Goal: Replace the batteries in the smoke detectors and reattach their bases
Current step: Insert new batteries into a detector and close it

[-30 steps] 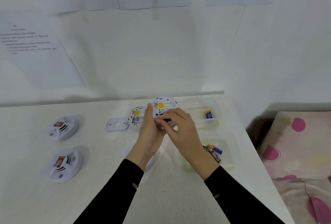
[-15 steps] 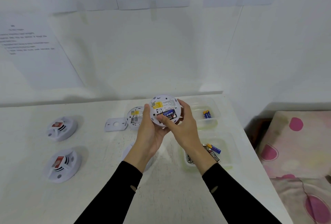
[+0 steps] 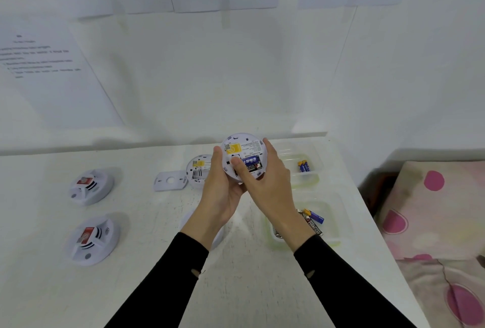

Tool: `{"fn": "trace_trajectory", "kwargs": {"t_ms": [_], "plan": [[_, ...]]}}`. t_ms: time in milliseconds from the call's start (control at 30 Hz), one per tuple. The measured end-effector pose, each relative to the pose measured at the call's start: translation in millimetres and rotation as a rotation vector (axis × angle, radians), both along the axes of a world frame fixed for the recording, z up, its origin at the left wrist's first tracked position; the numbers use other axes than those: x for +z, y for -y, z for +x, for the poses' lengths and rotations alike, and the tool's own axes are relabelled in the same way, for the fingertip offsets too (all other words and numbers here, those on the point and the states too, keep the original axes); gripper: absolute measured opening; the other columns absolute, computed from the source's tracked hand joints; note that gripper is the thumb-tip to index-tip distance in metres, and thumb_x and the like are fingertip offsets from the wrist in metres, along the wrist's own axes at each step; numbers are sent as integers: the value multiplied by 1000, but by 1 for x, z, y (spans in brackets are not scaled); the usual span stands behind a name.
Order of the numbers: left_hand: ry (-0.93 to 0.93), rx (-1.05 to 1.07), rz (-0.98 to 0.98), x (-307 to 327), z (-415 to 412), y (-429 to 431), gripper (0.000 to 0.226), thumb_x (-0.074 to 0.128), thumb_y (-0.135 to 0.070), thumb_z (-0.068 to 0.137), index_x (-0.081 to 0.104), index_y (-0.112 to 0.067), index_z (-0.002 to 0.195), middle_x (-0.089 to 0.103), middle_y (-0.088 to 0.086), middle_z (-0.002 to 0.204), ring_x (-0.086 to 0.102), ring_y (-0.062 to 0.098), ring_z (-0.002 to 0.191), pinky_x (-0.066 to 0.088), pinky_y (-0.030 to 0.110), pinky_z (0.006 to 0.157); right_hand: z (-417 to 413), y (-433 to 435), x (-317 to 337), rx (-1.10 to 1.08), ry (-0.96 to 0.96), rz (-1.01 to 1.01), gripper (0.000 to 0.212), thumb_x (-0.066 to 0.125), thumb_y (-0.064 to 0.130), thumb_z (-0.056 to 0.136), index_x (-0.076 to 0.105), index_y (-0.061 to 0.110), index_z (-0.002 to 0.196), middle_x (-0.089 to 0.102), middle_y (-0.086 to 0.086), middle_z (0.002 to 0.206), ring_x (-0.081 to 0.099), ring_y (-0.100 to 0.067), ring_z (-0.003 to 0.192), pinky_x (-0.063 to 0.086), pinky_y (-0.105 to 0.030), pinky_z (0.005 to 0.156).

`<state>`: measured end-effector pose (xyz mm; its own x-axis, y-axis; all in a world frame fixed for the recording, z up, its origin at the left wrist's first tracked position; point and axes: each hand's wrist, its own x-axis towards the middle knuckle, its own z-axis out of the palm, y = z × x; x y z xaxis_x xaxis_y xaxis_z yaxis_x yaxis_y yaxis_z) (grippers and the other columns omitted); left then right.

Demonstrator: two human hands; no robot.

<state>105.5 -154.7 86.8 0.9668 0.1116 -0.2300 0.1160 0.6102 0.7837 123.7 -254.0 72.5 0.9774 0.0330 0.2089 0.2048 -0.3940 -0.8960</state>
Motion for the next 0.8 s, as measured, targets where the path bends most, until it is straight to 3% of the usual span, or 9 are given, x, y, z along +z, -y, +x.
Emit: {"fn": "trace_trajectory", "kwargs": {"t_ms": [67, 133, 233, 333, 400, 533, 667, 800], "plan": [[5, 2, -6, 0, 0, 0, 55, 26, -51, 105, 53, -15, 137, 70, 15, 122, 70, 28, 108, 58, 44, 90, -3, 2, 2, -14, 88, -65, 83, 51, 74, 80, 29, 30, 147, 53, 9, 135, 49, -12, 121, 37, -39, 106], [14, 7, -22, 0, 1, -2, 57, 25, -52, 104, 52, -14, 138, 70, 15, 122, 69, 29, 110, 57, 45, 93, -4, 4, 6, -56, 289, -180, 63, 54, 63, 85, 42, 35, 140, 44, 4, 142, 43, -15, 121, 32, -32, 101], [18, -5, -24, 0, 1, -6, 62, 22, -53, 104, 53, -9, 135, 71, 16, 118, 68, 27, 109, 59, 38, 89, 1, 5, 2, -27, 543, -277, 28, 59, 45, 90, 68, 34, 114, 54, 3, 125, 45, -18, 111, 36, -36, 94], [14, -23, -8, -1, 1, -9, 68, 21, -54, 104, 51, -3, 137, 67, 19, 125, 68, 26, 111, 59, 35, 88, 5, 8, -6, 75, 648, -358, 21, 58, 30, 93, 72, 32, 109, 61, 9, 110, 50, -16, 105, 35, -38, 89], [9, -30, 13, -2, 0, -9, 69, 19, -54, 104, 49, -2, 139, 64, 20, 131, 65, 27, 115, 58, 36, 89, 7, 9, -4, 141, 657, -378, 23, 58, 22, 93, 71, 32, 108, 61, 11, 107, 50, -14, 104, 35, -39, 88], [3, -57, 1, -2, -2, -8, 70, 18, -54, 105, 49, 0, 138, 63, 21, 132, 66, 26, 116, 59, 35, 87, 4, 8, 6, 187, 542, -234, 22, 59, 17, 93, 70, 31, 104, 62, 15, 106, 55, -7, 102, 31, -41, 88], [-14, -50, 29, -2, -1, -8, 71, 17, -54, 105, 51, -1, 137, 65, 21, 129, 68, 26, 112, 59, 36, 89, 5, 9, 1, 129, 563, -334, 17, 60, 28, 91, 71, 35, 102, 59, 14, 113, 52, -7, 108, 32, -43, 93], [-29, -22, 8, 0, -1, -5, 66, 21, -53, 105, 53, -5, 136, 69, 19, 122, 69, 28, 111, 59, 38, 90, -2, 6, 3, 136, 361, -85, 19, 65, 46, 82, 74, 38, 98, 45, 11, 139, 37, -4, 129, 25, -30, 106]]}}
